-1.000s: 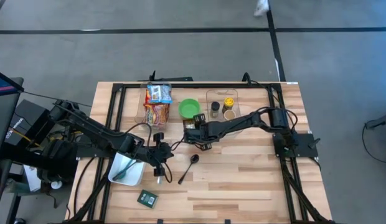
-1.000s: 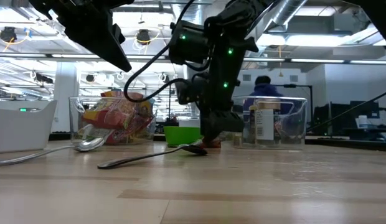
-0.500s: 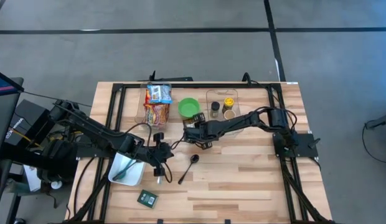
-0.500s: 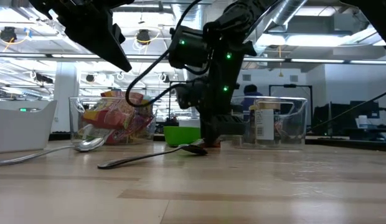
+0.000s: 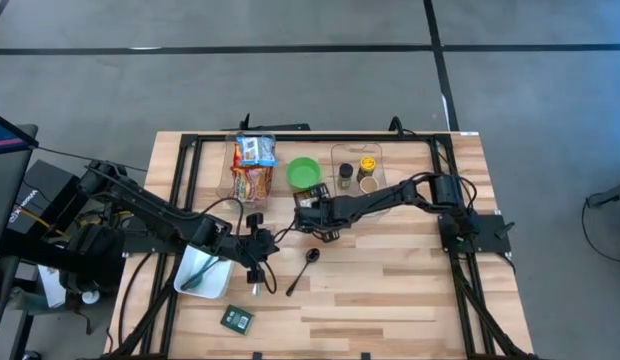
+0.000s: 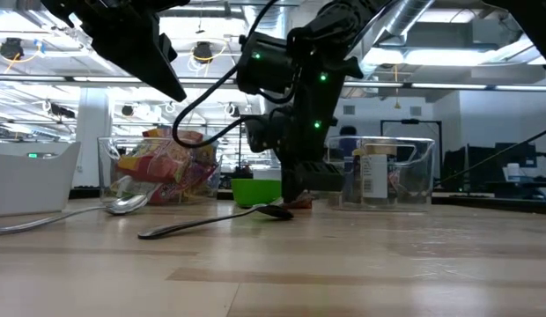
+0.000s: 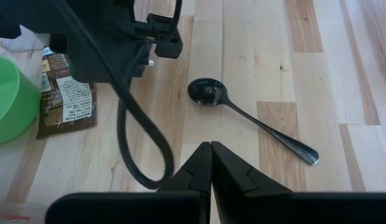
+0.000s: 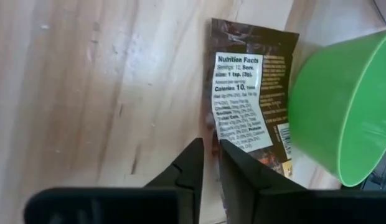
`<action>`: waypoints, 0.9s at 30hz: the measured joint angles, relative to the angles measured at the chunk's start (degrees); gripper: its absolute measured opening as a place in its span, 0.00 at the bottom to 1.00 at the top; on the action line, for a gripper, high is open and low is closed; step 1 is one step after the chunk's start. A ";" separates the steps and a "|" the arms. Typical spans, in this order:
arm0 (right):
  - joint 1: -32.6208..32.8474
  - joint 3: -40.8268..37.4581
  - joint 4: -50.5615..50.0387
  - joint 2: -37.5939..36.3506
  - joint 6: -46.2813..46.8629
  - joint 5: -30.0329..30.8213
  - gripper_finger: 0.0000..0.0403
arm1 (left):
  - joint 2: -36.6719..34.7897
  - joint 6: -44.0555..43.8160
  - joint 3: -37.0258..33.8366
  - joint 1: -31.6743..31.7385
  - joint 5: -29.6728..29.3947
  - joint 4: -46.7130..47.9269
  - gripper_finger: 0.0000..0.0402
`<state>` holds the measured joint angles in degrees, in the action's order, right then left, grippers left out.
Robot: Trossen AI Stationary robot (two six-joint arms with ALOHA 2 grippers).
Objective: Pick & Place Food Item
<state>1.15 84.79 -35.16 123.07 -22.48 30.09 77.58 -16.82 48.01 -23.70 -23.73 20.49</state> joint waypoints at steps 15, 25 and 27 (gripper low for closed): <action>-0.94 2.51 1.83 -0.52 0.52 3.88 0.01 | 0.00 0.00 0.00 0.00 -0.23 -0.06 0.00; -3.94 2.80 0.69 0.00 5.01 -4.84 0.00 | 0.00 0.00 0.00 0.00 -0.23 -0.48 0.00; -3.98 2.82 0.62 0.00 4.71 -5.86 0.00 | 0.00 0.00 0.00 0.00 -0.23 -0.49 0.00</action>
<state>-2.84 87.61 -34.53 123.07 -17.77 24.22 77.58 -16.82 48.01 -23.70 -23.97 20.00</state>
